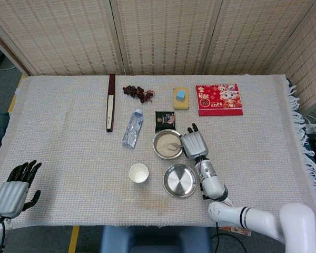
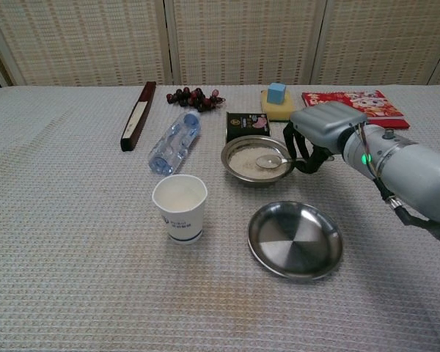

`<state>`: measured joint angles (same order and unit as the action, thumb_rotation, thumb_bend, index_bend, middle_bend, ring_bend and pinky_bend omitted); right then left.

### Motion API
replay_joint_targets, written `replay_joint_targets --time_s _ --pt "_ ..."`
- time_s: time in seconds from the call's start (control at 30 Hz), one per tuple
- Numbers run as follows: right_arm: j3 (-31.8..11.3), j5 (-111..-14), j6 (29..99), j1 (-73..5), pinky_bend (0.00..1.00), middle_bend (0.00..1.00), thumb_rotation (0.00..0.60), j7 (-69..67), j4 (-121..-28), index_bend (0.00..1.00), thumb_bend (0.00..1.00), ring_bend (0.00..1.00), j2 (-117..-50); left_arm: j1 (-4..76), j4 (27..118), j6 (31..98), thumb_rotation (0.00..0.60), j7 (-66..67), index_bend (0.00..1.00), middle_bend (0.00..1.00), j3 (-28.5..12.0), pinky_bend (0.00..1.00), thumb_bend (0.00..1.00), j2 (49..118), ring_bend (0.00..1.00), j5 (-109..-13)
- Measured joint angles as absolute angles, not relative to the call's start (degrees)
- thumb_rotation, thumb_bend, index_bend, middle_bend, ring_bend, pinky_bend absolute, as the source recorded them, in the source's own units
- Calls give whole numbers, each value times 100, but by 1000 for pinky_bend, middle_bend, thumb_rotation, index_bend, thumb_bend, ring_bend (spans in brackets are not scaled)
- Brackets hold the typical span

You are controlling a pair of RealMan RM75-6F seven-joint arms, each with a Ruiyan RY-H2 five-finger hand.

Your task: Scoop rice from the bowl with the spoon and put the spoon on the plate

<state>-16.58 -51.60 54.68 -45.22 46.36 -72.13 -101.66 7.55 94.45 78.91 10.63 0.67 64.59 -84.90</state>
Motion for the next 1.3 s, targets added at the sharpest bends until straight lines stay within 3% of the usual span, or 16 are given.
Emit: replay_joint_targets --time_s 0.37,0.87,1.3 --pt "-1548 -5428 5765 -4507 109 567 600 4358 -7682 809 362 201 -9880 755 9435 7884 600 1068 0 0 63 94 416 6464 0 -8471" --pt "-1353 -6059 6110 -4460 106 567 600 4051 -9381 805 362 201 -9279 761 9448 7857 600 1121 0 0 62 94 416 6468 0 -8440" --pt "-1149 -6019 6043 -4864 106 567 600 4654 -9247 805 362 201 -9825 753 9463 7884 600 1010 0 0 86 94 416 6419 0 -8511"
